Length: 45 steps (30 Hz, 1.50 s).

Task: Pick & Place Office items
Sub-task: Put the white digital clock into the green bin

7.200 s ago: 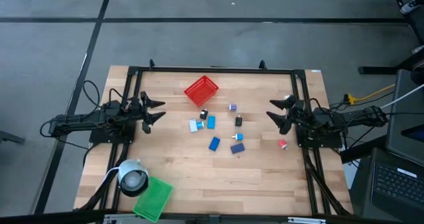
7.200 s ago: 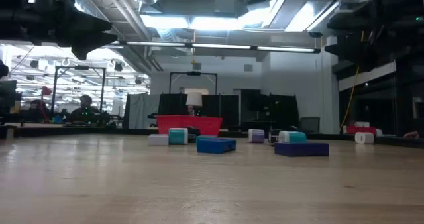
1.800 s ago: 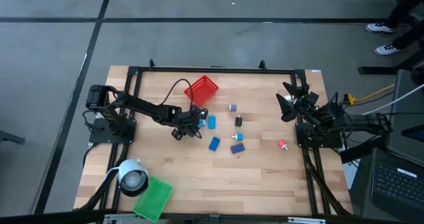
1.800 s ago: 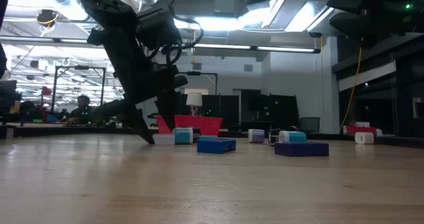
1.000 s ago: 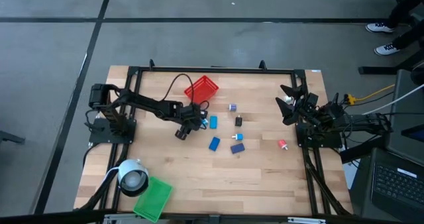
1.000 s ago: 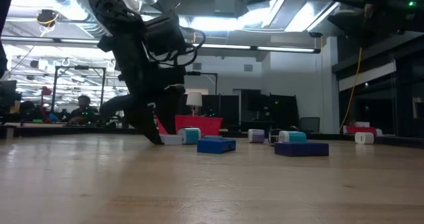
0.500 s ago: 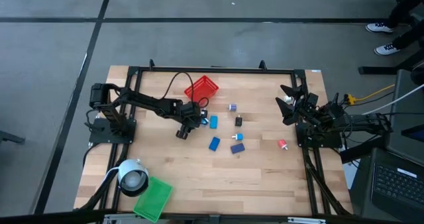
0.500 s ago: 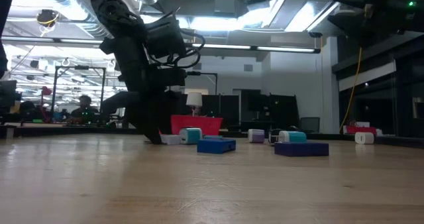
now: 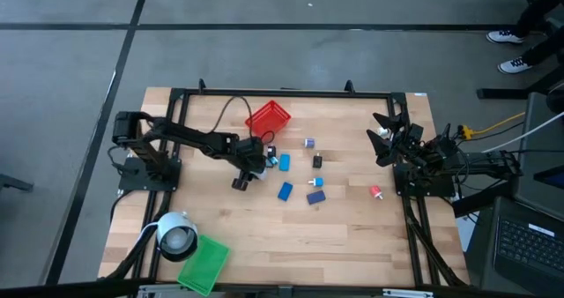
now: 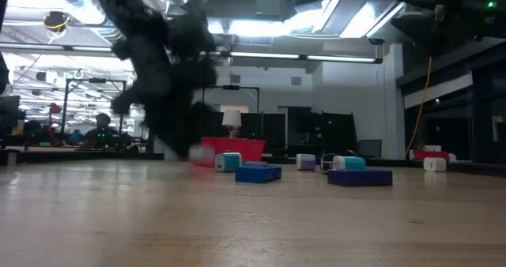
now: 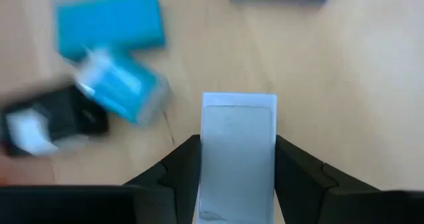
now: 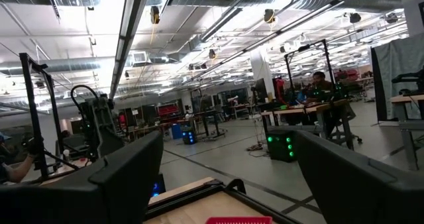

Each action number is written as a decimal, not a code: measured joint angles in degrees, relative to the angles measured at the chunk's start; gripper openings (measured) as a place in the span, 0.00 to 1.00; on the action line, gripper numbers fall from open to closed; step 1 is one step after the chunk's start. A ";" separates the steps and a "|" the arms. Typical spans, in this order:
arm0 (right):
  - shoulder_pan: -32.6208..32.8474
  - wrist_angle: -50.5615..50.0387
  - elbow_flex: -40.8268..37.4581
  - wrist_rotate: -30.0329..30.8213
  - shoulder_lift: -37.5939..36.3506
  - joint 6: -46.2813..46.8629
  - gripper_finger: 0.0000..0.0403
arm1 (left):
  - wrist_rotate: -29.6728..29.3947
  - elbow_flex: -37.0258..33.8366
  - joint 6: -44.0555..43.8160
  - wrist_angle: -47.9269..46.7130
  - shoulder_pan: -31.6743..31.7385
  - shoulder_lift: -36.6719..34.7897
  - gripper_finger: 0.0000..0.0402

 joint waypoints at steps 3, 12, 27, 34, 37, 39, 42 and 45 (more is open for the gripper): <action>-0.01 0.01 0.00 0.00 -0.01 0.00 0.86 | 4.90 0.29 -1.50 0.86 -0.31 -4.07 0.38; -0.02 -0.15 0.00 0.00 0.00 0.28 0.86 | 21.56 0.35 -7.17 -2.72 -7.23 -10.27 0.38; -0.02 -0.15 0.00 0.02 0.00 1.07 0.86 | 15.56 0.44 -26.43 -8.71 -28.25 -10.29 0.38; -0.02 -0.02 0.00 0.05 0.00 0.87 0.86 | 9.54 2.96 -29.02 -12.36 -30.53 -10.31 0.38; -0.02 0.00 0.00 0.06 0.00 0.87 0.86 | 8.60 6.21 -28.21 -13.06 -31.41 -10.33 0.38; -0.01 -0.03 0.00 0.04 0.00 0.87 0.86 | 8.03 8.73 -28.39 -13.55 -32.78 -10.33 0.38; -0.02 -0.67 0.00 0.04 0.00 1.03 0.86 | 2.25 12.93 -30.37 -17.74 -36.15 -10.38 0.38; -0.02 -1.76 -0.02 0.02 0.00 1.11 0.86 | -7.02 16.82 -35.14 -25.14 -40.36 -10.38 0.38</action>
